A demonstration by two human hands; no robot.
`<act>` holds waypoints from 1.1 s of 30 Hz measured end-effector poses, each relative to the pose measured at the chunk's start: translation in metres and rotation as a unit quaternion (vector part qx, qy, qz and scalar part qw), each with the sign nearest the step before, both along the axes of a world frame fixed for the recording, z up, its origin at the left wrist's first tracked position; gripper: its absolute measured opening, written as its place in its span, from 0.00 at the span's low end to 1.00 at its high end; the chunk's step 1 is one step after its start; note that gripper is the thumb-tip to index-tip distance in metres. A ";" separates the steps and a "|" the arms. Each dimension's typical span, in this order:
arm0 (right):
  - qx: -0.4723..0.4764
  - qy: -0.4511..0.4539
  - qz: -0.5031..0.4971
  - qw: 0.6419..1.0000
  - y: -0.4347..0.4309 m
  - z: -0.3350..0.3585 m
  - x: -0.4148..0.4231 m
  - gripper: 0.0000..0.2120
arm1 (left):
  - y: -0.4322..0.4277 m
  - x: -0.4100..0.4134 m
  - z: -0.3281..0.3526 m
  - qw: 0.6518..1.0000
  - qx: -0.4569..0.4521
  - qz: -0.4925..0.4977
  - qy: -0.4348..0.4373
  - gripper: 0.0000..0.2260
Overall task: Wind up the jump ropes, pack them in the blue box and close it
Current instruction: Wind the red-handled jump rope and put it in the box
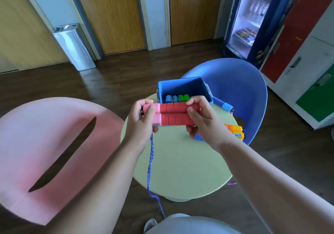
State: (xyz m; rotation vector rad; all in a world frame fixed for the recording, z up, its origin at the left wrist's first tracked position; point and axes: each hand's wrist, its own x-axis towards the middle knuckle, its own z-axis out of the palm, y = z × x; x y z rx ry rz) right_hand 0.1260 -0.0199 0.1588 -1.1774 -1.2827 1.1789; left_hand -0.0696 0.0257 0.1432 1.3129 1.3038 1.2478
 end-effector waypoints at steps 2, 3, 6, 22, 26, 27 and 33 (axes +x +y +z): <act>0.001 -0.010 0.013 1.000 0.001 -0.002 -0.001 0.04 | 0.003 -0.002 -0.001 1.000 -0.005 0.004 0.011 0.04; -0.004 -0.008 0.020 1.000 0.002 -0.004 -0.002 0.04 | 0.004 -0.004 -0.001 1.000 -0.007 0.002 0.017 0.04; -0.027 0.012 0.031 0.999 0.004 -0.007 -0.003 0.04 | 0.007 -0.010 -0.003 1.000 -0.013 -0.016 0.022 0.04; -0.086 0.072 0.057 0.992 0.023 -0.009 0.002 0.02 | -0.004 -0.017 -0.004 1.000 0.008 -0.005 0.015 0.06; -0.092 0.085 0.062 0.990 0.021 -0.011 -0.003 0.06 | -0.001 -0.020 -0.005 1.000 0.006 -0.004 0.017 0.07; -0.091 0.090 0.052 0.990 0.021 -0.012 -0.004 0.07 | -0.001 -0.020 -0.005 1.000 0.004 -0.007 0.012 0.07; -0.082 0.124 -0.034 0.988 0.027 -0.010 -0.004 0.08 | 0.003 -0.024 -0.011 0.982 -0.114 0.036 -0.147 0.16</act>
